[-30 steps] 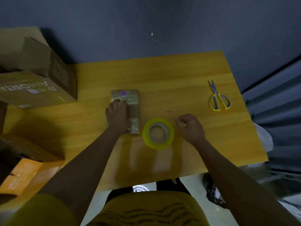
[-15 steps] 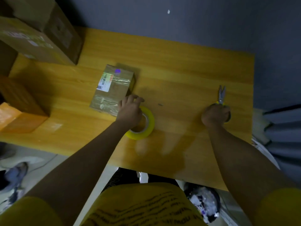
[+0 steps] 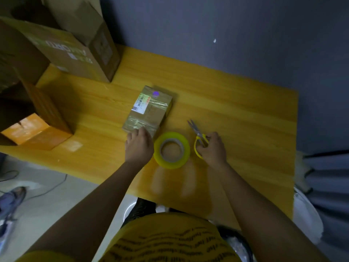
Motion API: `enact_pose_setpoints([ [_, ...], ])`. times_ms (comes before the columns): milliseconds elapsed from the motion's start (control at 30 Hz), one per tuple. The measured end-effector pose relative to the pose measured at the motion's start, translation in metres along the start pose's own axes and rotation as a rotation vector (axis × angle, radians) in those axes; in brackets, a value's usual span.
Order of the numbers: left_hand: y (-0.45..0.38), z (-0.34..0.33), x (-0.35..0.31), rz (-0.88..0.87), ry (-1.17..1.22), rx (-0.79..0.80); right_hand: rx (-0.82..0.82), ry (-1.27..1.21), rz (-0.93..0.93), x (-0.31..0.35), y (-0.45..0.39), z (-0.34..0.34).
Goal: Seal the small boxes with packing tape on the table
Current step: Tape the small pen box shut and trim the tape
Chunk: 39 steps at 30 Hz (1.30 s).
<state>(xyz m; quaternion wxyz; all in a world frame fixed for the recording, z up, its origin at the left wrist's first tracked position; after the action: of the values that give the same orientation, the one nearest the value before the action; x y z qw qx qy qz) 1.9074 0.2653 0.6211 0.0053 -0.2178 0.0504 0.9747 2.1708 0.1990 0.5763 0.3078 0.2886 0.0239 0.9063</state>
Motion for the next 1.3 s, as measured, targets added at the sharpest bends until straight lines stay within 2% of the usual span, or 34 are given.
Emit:
enact_pose_setpoints([
  [67,0.0,-0.002,0.016,0.006,0.065,0.047,-0.009,-0.145,-0.046,0.021,0.003,0.009],
  [133,0.001,-0.002,0.022,-0.04,0.075,0.089,-0.015,-0.155,0.0,0.048,0.004,0.02],
  [300,-0.009,0.005,0.02,-0.252,-0.057,0.106,0.049,0.242,0.237,0.121,0.016,0.033],
  [400,-0.025,0.006,0.014,-0.404,-0.193,0.107,0.087,0.473,0.285,0.144,0.028,0.035],
  [467,-0.042,0.0,0.026,-0.316,-0.162,0.233,0.151,0.551,0.277,0.148,0.037,0.031],
  [533,-0.059,-0.008,0.046,-0.046,0.086,0.397,0.211,0.59,0.244,0.145,0.046,0.027],
  [600,-0.08,-0.008,0.061,0.187,0.37,0.392,0.242,0.638,0.226,0.141,0.052,0.023],
  [633,-0.089,-0.007,0.069,0.275,0.443,0.371,0.263,0.669,0.224,0.141,0.056,0.019],
  [700,-0.097,-0.012,0.08,0.381,0.503,0.433,0.307,0.719,0.228,0.141,0.062,0.01],
  [833,-0.095,-0.028,0.084,0.394,0.47,0.639,0.336,0.817,0.281,0.149,0.07,-0.005],
  [1033,-0.094,-0.041,0.08,0.356,0.492,0.876,0.35,0.923,0.256,0.147,0.064,-0.019],
  [1100,-0.096,-0.036,0.072,0.318,0.485,0.866,0.323,0.915,0.251,0.145,0.063,-0.017],
  [1300,-0.114,-0.009,0.038,0.147,0.336,0.694,0.281,0.858,0.247,0.136,0.066,-0.008],
])
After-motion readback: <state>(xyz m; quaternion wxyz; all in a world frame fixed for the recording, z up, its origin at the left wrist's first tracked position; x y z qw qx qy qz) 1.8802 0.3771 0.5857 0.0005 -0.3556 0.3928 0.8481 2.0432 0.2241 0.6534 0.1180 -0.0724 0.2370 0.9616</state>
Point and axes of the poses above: each hand's wrist, its own y-axis away from the middle knuckle, its own z-axis out of the back of the hand, x = y × z, the point moved 9 cm from there along -y, towards the middle knuckle, and after that the axes turned 8 degrees about -x, right-handed, at the moved point
